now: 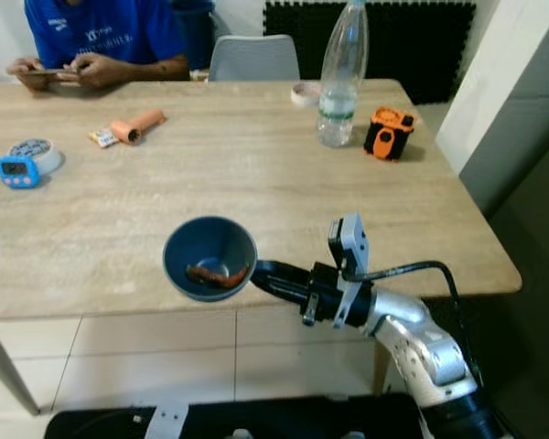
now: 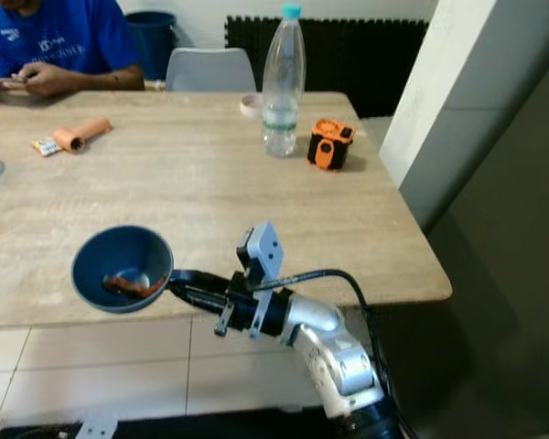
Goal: Restocking fridge
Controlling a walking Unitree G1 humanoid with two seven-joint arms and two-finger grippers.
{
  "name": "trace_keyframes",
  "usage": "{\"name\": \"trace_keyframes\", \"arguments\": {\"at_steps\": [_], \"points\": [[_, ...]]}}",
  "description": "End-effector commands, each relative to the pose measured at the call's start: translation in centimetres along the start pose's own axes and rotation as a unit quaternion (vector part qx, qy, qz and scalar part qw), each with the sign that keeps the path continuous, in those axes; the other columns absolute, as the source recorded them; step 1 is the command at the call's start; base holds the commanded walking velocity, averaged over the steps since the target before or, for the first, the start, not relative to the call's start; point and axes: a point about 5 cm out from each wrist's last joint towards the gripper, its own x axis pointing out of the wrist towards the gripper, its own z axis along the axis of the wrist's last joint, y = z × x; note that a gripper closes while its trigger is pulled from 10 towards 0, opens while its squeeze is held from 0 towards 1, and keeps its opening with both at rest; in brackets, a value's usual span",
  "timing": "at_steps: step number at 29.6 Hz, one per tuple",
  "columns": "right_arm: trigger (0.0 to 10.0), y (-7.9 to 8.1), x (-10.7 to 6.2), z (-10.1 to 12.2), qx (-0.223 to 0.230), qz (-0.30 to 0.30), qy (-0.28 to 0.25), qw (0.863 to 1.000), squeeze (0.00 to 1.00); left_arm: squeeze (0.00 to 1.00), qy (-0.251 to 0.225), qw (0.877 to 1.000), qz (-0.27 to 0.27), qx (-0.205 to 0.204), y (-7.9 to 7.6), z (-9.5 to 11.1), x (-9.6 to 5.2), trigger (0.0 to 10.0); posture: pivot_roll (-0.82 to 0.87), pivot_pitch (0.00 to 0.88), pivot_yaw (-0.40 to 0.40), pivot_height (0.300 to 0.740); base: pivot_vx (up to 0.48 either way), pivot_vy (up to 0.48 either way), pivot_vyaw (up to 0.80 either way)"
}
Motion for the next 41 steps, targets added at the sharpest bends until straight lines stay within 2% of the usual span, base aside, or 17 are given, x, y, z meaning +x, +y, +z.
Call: {"name": "trace_keyframes", "arguments": {"at_steps": [1, 9, 12, 16, 18, 19, 21, 22, 23, 24, 25, 26, 28, 31, 32, 37, 41], "points": [[10.0, -0.5, -0.7, -0.6, -0.002, -0.024, 0.013, 1.0, 0.0, 0.0, 0.02, 1.0, -0.009, 0.0, -0.9, -1.1, 0.0, 10.0, -0.02, 0.065, -0.021, 0.74, -0.364, 0.0, 0.0], [10.0, -0.9, -1.5, -1.7, -0.01, -0.037, 0.046, 0.998, 0.0, 0.0, 0.024, 1.0, -0.012, -0.001, -1.3, -1.4, -0.1, 10.0, -0.04, 0.041, -0.03, 0.74, -0.366, 0.0, 0.0], [10.0, -2.6, -2.9, -3.7, -0.008, -0.118, 0.079, 0.99, 0.0, 0.0, 0.027, 0.999, -0.016, -0.002, -1.7, -1.5, 0.0, 10.0, -0.05, 0.035, -0.028, 0.74, -0.363, 0.0, 0.0], [10.0, -3.6, -3.7, -4.5, -0.002, -0.166, 0.084, 0.983, 0.0, 0.0, 0.028, 0.999, -0.017, -0.003, -1.8, -1.5, 0.0, 10.0, -0.05, 0.025, -0.025, 0.74, -0.36, 0.0, 0.0], [10.0, -4.6, -5.0, -5.7, 0.009, -0.224, 0.09, 0.97, 0.0, 0.0, 0.027, 0.999, -0.017, -0.003, -1.8, -1.5, 0.0, 10.0, -0.05, 0.025, -0.025, 0.74, -0.362, 0.0, 0.0], [10.0, -4.6, -5.0, -5.7, 0.009, -0.224, 0.09, 0.97, 0.0, 0.0, 0.027, 0.999, -0.017, -0.003, -1.8, -1.5, 0.0, 10.0, -0.05, 0.025, -0.025, 0.74, -0.36, 0.0, 0.0], [10.0, -5.4, -6.7, -7.2, 0.019, -0.29, 0.094, 0.952, 0.0, 0.0, 0.025, 1.0, -0.016, -0.003, -1.7, -1.3, 0.0, 10.0, -0.05, 0.025, -0.024, 0.74, -0.351, 0.0, 0.0], [10.0, -5.4, -6.7, -7.2, 0.019, -0.29, 0.094, 0.952, 0.0, 0.0, 0.025, 1.0, -0.016, -0.003, -1.7, -1.3, 0.0, 10.0, -0.05, 0.025, -0.024, 0.74, -0.349, 0.0, 0.0], [10.0, -5.7, -7.5, -7.9, 0.023, -0.322, 0.1, 0.941, 0.0, 0.0, 0.024, 1.0, -0.015, -0.003, -1.7, -1.2, 0.0, 10.0, -0.05, 0.025, -0.024, 0.74, -0.341, 0.0, 0.0], [10.0, -5.7, -7.5, -7.9, 0.023, -0.322, 0.1, 0.941, 0.0, 0.0, 0.024, 1.0, -0.015, -0.003, -1.7, -1.2, 0.0, 10.0, -0.05, 0.025, -0.024, 0.74, -0.341, 0.0, 0.0], [10.0, -5.8, -8.6, -8.8, 0.026, -0.357, 0.109, 0.927, 0.0, 0.0, 0.023, 1.0, -0.015, -0.004, -1.6, -1.1, 0.0, 10.0, -0.04, 0.027, -0.022, 0.74, -0.33, 0.0, 0.0], [10.0, -5.8, -8.6, -8.8, 0.026, -0.357, 0.109, 0.927, 0.0, 0.0, 0.023, 1.0, -0.015, -0.004, -1.6, -1.1, 0.0, 10.0, -0.04, 0.027, -0.022, 0.74, -0.33, 0.0, 0.0], [10.0, -5.7, -9.9, -10.0, 0.035, -0.396, 0.119, 0.91, 0.0, 0.0, 0.021, 1.0, -0.013, -0.004, -1.5, -1.0, 0.0, 10.0, -0.04, 0.034, -0.02, 0.74, -0.292, 0.0, 0.0], [10.0, -5.5, -10.1, -10.2, 0.046, -0.4, 0.108, 0.909, 0.0, 0.0, 0.018, 1.0, -0.011, -0.006, -1.4, -0.9, 0.0, 10.0, -0.04, 0.041, -0.019, 0.74, 0.0, 0.0, 0.0], [10.0, -5.4, -9.8, -10.1, 0.057, -0.391, 0.089, 0.914, 0.0, 0.0, 0.018, 1.0, -0.01, -0.007, -1.4, -1.0, 0.0, 10.0, -0.04, 0.043, -0.018, 0.74, 0.0, 0.0, 0.0], [10.0, -5.5, -9.3, -9.8, 0.054, -0.384, 0.08, 0.918, 0.0, 0.0, 0.021, 1.0, -0.012, -0.001, -1.3, -1.4, -0.1, 10.0, -0.04, 0.052, -0.014, 0.74, 0.0, 0.0, -0.4], [10.0, -5.7, -8.2, -9.5, 0.046, -0.363, 0.069, 0.928, 0.0, 0.0, 0.026, 1.0, -0.016, -0.002, -1.4, -1.9, -0.2, 10.0, -0.04, 0.064, -0.017, 0.74, 0.0, 0.0, -0.8]]}}
